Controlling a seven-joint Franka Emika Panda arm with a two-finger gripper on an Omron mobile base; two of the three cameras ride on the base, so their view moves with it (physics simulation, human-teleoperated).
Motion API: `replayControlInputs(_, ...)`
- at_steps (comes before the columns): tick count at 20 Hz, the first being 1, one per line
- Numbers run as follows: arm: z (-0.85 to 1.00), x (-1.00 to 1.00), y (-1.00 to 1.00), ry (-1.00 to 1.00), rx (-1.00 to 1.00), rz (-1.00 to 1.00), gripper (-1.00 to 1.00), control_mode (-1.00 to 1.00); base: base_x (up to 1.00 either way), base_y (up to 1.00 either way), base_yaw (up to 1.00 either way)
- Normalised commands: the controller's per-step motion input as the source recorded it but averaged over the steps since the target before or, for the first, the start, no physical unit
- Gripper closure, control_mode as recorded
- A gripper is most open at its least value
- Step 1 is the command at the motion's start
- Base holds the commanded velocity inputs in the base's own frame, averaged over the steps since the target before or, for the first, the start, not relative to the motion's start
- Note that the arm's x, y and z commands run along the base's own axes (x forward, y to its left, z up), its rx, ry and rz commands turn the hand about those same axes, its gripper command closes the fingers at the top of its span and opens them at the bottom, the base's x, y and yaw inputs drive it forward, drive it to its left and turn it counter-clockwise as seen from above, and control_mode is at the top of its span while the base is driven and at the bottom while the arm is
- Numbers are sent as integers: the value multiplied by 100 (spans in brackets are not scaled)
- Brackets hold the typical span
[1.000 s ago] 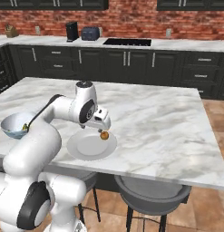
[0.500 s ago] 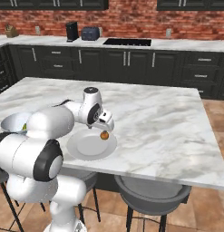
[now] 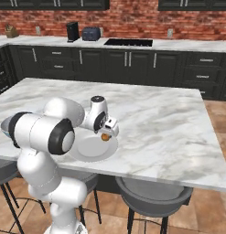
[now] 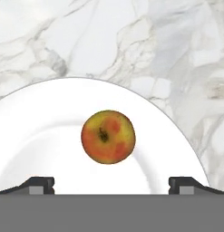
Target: Take the fruits from the plate on the dining counter and place two fruits in each bowl.
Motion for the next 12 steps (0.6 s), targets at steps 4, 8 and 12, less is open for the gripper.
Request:
replayControlInputs(4, -17, 42, 0, 0, 0, 0, -100, -100, 0, 0, 0)
replayControlInputs(8, -30, 25, 0, 0, 0, 0, -100, -100, 0, 0, 0)
replayControlInputs(12, -26, 10, -6, 2, 0, 0, -100, -100, 0, 0, 0)
